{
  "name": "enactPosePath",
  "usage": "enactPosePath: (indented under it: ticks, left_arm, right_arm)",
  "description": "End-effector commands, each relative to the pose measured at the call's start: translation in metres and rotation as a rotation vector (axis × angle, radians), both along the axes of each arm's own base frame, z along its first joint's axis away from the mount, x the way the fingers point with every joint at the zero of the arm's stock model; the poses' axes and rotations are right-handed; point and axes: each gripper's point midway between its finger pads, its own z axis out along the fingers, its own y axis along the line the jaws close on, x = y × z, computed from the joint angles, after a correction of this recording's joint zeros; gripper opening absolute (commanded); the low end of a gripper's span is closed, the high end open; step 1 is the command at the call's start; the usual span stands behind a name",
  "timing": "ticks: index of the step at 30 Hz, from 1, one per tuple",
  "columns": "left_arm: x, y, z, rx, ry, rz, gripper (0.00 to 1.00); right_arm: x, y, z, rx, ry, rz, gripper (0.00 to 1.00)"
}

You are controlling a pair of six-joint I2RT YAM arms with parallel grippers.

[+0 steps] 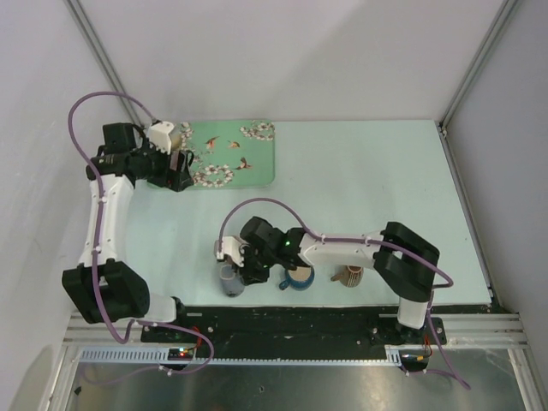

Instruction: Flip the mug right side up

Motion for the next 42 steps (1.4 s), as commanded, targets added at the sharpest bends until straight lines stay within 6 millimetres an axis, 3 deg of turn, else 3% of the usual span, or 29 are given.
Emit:
enactPosePath:
  ticks: [1, 3, 5, 10, 15, 18, 25, 30, 35, 42]
  left_arm:
    - [-0.012, -0.035, 0.052, -0.183, -0.069, -0.067, 0.9]
    - [-0.014, -0.045, 0.068, -0.236, -0.092, -0.106, 0.9]
    - [-0.013, -0.053, 0.083, -0.279, -0.11, -0.13, 0.9]
    - [-0.017, -0.087, 0.127, -0.444, -0.108, -0.212, 0.9]
    - [-0.022, -0.129, 0.169, -0.649, 0.006, -0.279, 0.87]
    - [-0.013, -0.146, 0.176, -0.764, 0.141, -0.266, 0.84]
    - [-0.02, -0.181, 0.186, -0.804, 0.21, -0.321, 0.85]
    - [-0.022, -0.194, 0.187, -0.825, 0.237, -0.349, 0.83]
    - [-0.03, -0.204, 0.194, -0.859, 0.25, -0.392, 0.75]
    - [-0.035, -0.215, 0.195, -0.88, 0.279, -0.415, 0.56]
  right_arm:
    - [0.01, 0.01, 0.115, 0.231, -0.014, -0.069, 0.0]
    - [0.029, 0.003, 0.157, 0.333, 0.03, -0.18, 0.0]
    - [0.061, -0.012, 0.197, 0.445, 0.076, -0.321, 0.0]
    - [0.127, -0.048, 0.279, 0.759, 0.129, -0.616, 0.0]
    - [0.178, -0.083, 0.329, 1.012, 0.14, -0.868, 0.0]
    - [0.188, -0.09, 0.351, 1.122, 0.138, -0.905, 0.0]
    - [0.187, -0.09, 0.373, 1.219, 0.148, -0.892, 0.0]
    - [0.187, -0.079, 0.366, 1.194, 0.16, -0.884, 0.0]
    - [0.194, -0.07, 0.35, 1.166, 0.216, -0.902, 0.0]
    - [0.188, -0.049, 0.353, 1.18, 0.29, -0.802, 0.0]
